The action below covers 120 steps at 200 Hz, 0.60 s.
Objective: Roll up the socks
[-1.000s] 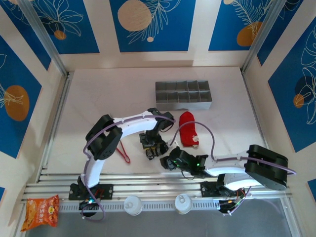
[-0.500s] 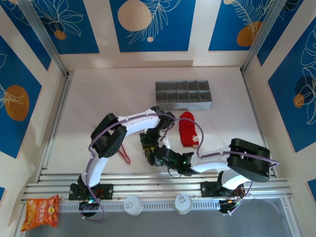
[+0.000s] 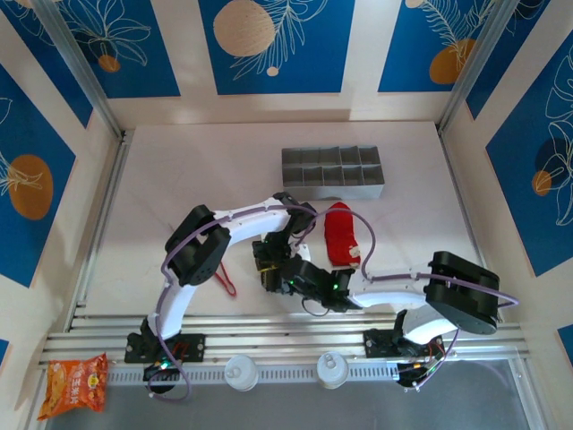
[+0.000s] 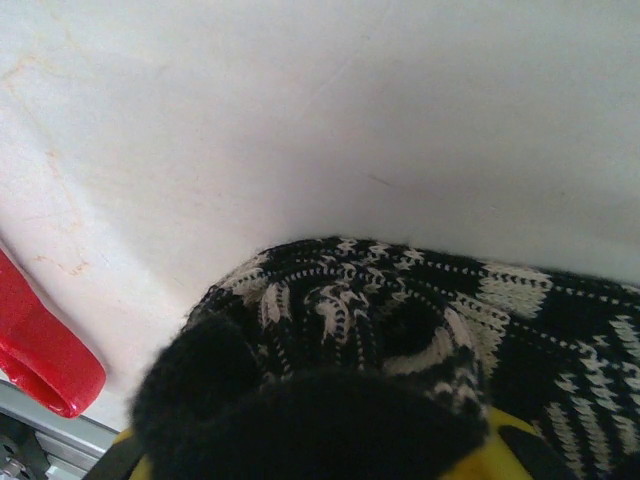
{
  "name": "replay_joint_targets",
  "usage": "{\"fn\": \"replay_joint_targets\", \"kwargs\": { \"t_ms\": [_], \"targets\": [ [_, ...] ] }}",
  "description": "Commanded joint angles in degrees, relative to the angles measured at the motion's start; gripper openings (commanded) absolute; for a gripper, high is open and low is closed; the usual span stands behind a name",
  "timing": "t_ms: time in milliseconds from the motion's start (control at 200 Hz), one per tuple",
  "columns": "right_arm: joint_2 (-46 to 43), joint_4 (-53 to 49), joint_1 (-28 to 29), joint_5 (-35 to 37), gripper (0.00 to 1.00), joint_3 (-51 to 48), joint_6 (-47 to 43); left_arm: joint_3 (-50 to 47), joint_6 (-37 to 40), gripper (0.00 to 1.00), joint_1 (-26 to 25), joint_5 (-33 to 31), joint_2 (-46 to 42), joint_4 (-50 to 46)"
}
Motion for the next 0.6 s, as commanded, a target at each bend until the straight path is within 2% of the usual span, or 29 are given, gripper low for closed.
{"fn": "replay_joint_targets", "kwargs": {
  "t_ms": [0, 190, 450, 525, 595],
  "targets": [
    [0.3, -7.2, -0.3, -6.6, 0.64, 4.1, 6.2, -3.9, 0.6, 0.00, -1.3, 1.8, 7.2, 6.0],
    [4.8, -6.2, -1.3, -8.6, 0.64, 6.4, 8.7, -3.7, 1.2, 0.00, -1.2, 2.7, 7.3, 6.9],
    [10.8, -5.6, -3.5, -10.9, 0.64, 11.5, 5.8, -4.0, 2.3, 0.00, -1.3, 3.1, 7.1, 7.2],
    [10.7, -6.4, -2.5, -10.7, 0.63, 11.3, 6.9, -4.2, 2.4, 0.00, -1.2, 3.0, 7.1, 7.3],
    [8.9, -6.1, -0.4, -7.7, 0.63, 9.7, 7.8, -4.2, 2.5, 0.00, -1.2, 2.9, 7.1, 7.3]
  ]
}}
